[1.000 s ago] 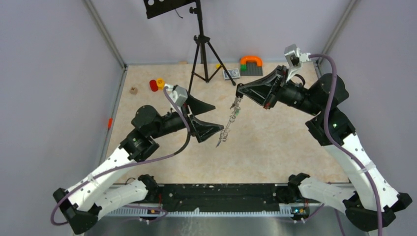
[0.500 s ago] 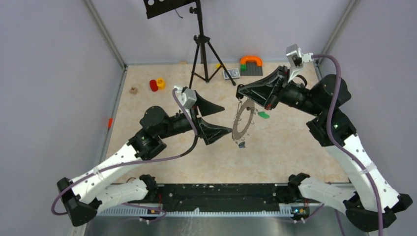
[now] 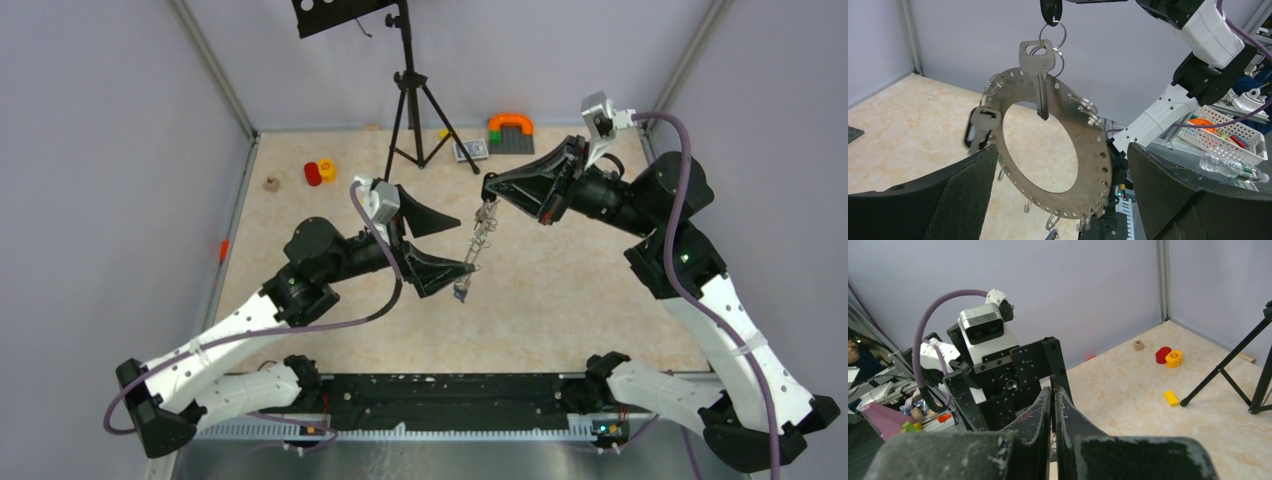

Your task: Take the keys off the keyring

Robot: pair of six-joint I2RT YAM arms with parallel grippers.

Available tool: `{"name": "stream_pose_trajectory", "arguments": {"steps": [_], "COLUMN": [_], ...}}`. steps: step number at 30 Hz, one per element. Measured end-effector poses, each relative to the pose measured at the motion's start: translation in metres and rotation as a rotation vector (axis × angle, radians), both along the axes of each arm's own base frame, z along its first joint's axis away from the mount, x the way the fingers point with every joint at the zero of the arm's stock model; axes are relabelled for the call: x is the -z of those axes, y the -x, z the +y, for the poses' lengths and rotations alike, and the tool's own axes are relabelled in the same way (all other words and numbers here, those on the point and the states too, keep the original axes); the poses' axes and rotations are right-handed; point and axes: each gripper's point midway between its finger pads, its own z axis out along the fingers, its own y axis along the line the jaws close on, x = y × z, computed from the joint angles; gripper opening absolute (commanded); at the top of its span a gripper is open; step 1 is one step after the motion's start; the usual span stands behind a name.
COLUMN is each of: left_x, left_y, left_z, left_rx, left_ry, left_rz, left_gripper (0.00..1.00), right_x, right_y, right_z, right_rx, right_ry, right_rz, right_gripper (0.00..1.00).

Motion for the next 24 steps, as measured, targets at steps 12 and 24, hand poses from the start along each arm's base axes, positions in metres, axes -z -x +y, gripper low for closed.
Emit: {"name": "stream_pose_trajectory", "arguments": {"steps": [12,24], "left_x": [-0.011,0.027], "left_y": [0.001,-0.023], "left_z": [0.001,-0.016], "left_rx": [-0.009,-0.052], "left_ry": [0.007,-0.11], "left_rz": [-0.055,-0.065], "left_gripper": [0.99,0.99], "right_x": [0.002,-0.004], "right_y": [-0.001,0.013], "right_z": [0.0,0.001], "right_rx": [0.005,-0.062], "right_ry": [0.004,-0.012], "right_rz": [0.007,0.0], "right_gripper": [0.0,0.0]}}
